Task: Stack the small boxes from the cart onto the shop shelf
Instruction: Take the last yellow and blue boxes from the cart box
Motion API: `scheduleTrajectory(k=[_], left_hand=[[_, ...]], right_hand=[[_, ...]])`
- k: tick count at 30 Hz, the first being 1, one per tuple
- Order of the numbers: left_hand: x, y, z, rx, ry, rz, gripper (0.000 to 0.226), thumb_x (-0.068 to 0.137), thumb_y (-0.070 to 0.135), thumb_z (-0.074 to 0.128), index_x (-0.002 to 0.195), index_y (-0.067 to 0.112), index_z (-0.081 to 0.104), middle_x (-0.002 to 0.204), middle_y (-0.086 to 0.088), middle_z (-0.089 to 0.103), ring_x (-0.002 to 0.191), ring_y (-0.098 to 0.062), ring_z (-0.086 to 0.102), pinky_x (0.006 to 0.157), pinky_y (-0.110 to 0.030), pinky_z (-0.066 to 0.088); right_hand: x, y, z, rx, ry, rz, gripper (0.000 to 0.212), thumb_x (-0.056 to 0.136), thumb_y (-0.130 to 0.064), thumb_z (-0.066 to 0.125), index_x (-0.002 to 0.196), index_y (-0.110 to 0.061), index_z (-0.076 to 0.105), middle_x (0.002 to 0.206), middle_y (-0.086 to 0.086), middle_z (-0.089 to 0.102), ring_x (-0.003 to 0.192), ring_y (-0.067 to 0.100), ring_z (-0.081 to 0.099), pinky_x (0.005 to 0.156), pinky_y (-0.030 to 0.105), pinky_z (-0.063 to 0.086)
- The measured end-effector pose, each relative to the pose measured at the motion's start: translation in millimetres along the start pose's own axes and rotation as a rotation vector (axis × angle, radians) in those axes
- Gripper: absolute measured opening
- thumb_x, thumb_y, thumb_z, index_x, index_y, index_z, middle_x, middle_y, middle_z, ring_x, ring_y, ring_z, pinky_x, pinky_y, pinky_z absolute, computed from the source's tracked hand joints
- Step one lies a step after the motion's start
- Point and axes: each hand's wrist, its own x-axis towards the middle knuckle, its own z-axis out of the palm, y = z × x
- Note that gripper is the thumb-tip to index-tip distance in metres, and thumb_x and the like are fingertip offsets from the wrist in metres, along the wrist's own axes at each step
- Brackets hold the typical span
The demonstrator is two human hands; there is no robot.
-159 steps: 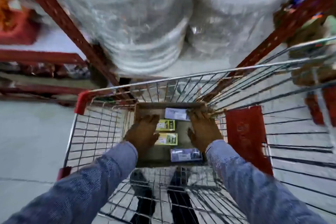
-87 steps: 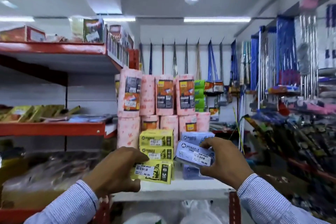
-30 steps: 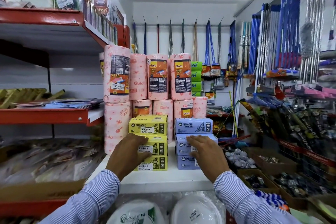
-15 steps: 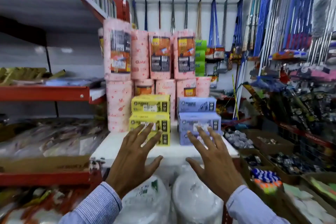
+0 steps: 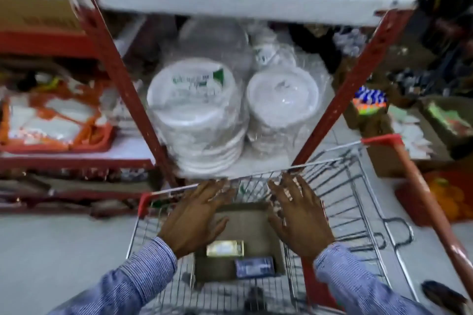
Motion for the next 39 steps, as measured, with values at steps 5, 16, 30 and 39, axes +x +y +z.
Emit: scheduleTrajectory(k=[5,16,30,39], left_hand=[[-34.5,-20.8,116.0,-0.049,-0.253,-0.148,0.062,0.080,0.040,0.066,0.137,0.021,0.049,0.143,-0.009,0.053,0.128,-0.032,0.052,0.105,-0.046,0.045],[-23.7,-44.7,261.3,-0.028,-0.581,-0.354,0.076,0.085,0.019,0.068,0.149,0.012,0.026,0.157,-0.013,0.030,0.142,-0.032,0.031,0.113,-0.046,0.034],[-19.8,-63.8,318.3,-0.077,-0.575,-0.370,0.050,0.081,0.005,0.067,0.129,0.012,0.053,0.125,-0.014,0.063,0.111,-0.031,0.059,0.092,-0.042,0.052],[-14.7,-71.0,318.2,-0.081,-0.622,-0.372,0.055,0.076,0.013,0.076,0.126,0.011,0.053,0.124,-0.013,0.062,0.110,-0.029,0.058,0.091,-0.043,0.052]], right_hand=[[-16.6,19.9,105.7,0.074,-0.329,0.072,0.069,0.087,-0.041,0.053,0.148,-0.027,0.024,0.158,0.008,0.022,0.140,0.039,0.020,0.107,0.051,0.036],[-3.4,47.9,278.8,-0.046,-0.702,-0.061,0.060,0.086,-0.033,0.062,0.140,-0.016,0.040,0.140,0.011,0.048,0.126,0.033,0.045,0.105,0.043,0.035],[14.3,68.0,339.6,0.003,-0.903,-0.214,0.068,0.065,-0.038,0.085,0.123,-0.016,0.057,0.124,0.012,0.059,0.110,0.031,0.057,0.093,0.041,0.050],[17.4,67.7,338.9,0.032,-0.903,-0.243,0.056,0.066,-0.044,0.082,0.109,-0.016,0.062,0.113,0.012,0.064,0.097,0.029,0.062,0.080,0.034,0.050]])
